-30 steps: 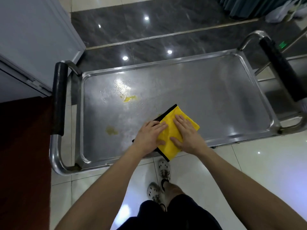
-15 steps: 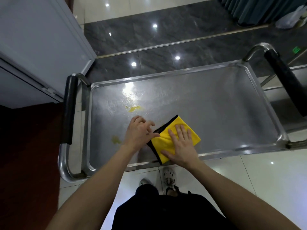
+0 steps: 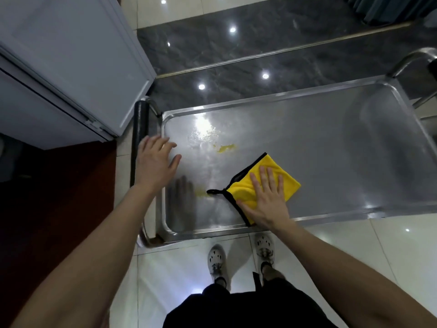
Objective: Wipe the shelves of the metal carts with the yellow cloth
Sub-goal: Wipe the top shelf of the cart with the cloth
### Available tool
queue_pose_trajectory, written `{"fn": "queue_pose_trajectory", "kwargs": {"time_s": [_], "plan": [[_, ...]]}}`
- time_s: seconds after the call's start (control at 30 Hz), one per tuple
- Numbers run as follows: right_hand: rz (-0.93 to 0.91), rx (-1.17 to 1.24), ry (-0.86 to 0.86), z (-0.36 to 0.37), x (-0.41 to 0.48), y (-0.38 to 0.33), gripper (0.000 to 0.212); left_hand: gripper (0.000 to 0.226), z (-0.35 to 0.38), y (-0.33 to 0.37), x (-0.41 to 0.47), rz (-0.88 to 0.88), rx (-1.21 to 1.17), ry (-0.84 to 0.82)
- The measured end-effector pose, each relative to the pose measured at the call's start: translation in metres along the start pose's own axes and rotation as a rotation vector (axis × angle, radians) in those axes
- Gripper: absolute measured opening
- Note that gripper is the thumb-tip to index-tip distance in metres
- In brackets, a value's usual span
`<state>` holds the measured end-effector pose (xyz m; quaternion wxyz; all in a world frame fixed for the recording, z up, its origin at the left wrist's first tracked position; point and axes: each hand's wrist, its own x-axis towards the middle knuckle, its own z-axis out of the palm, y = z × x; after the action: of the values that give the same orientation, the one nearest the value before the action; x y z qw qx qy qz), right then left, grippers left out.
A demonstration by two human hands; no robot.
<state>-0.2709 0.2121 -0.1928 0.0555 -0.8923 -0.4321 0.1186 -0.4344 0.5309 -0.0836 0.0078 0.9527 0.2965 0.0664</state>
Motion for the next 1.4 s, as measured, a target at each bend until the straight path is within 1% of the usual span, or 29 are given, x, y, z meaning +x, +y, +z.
{"fn": "queue_pose_trajectory", "kwargs": {"time_s": [0.1, 0.2, 0.3, 0.4, 0.47, 0.57, 0.63, 0.8, 0.87, 0.93, 1.0, 1.07, 1.2, 1.27, 1.33, 1.4], "plan": [[-0.011, -0.014, 0.004, 0.007, 0.006, -0.024, 0.102, 0.058, -0.011, -0.031, 0.000, -0.095, 0.073, -0.060], [-0.051, -0.026, 0.025, 0.017, 0.011, -0.052, 0.101, 0.069, -0.012, -0.047, 0.002, -0.194, -0.057, -0.141], [-0.112, -0.036, 0.030, 0.028, 0.017, -0.090, 0.102, 0.069, -0.013, -0.054, 0.001, -0.241, -0.191, -0.138], [-0.239, -0.019, 0.028, 0.040, 0.028, -0.142, 0.103, 0.065, -0.015, -0.059, -0.001, -0.252, -0.282, -0.094], [-0.308, -0.020, 0.031, 0.046, 0.043, -0.172, 0.103, 0.066, -0.017, -0.062, -0.004, -0.290, -0.326, -0.059], [-0.334, -0.029, 0.045, 0.042, 0.089, -0.200, 0.103, 0.067, -0.018, -0.062, -0.008, -0.375, -0.364, -0.021], [-0.312, -0.043, 0.034, 0.033, 0.137, -0.213, 0.102, 0.066, -0.018, -0.063, -0.008, -0.406, -0.374, -0.009], [-0.188, -0.028, -0.026, 0.007, 0.274, -0.236, 0.106, 0.069, -0.012, -0.068, -0.004, -0.386, -0.349, 0.031], [-0.199, -0.048, -0.022, 0.006, 0.303, -0.238, 0.106, 0.070, -0.010, -0.068, -0.003, -0.381, -0.334, 0.035], [-0.214, -0.043, 0.006, 0.007, 0.312, -0.236, 0.104, 0.071, -0.009, -0.068, 0.000, -0.375, -0.326, 0.035], [-0.241, -0.019, 0.009, 0.009, 0.301, -0.235, 0.101, 0.071, -0.008, -0.067, 0.002, -0.375, -0.323, 0.030], [-0.295, -0.005, 0.006, 0.018, 0.270, -0.237, 0.098, 0.071, -0.006, -0.069, 0.007, -0.378, -0.312, 0.018], [-0.434, -0.021, 0.029, 0.046, 0.153, -0.239, 0.093, 0.075, -0.008, -0.066, 0.010, -0.387, -0.315, -0.020], [-0.465, -0.010, 0.035, 0.058, 0.097, -0.239, 0.093, 0.075, -0.010, -0.063, 0.011, -0.393, -0.302, -0.042], [-0.481, 0.007, 0.026, 0.062, 0.059, -0.238, 0.091, 0.076, -0.012, -0.062, 0.012, -0.383, -0.276, -0.068], [-0.490, -0.012, -0.010, 0.060, 0.036, -0.231, 0.089, 0.082, -0.014, -0.062, 0.012, -0.375, -0.238, -0.099]]}}
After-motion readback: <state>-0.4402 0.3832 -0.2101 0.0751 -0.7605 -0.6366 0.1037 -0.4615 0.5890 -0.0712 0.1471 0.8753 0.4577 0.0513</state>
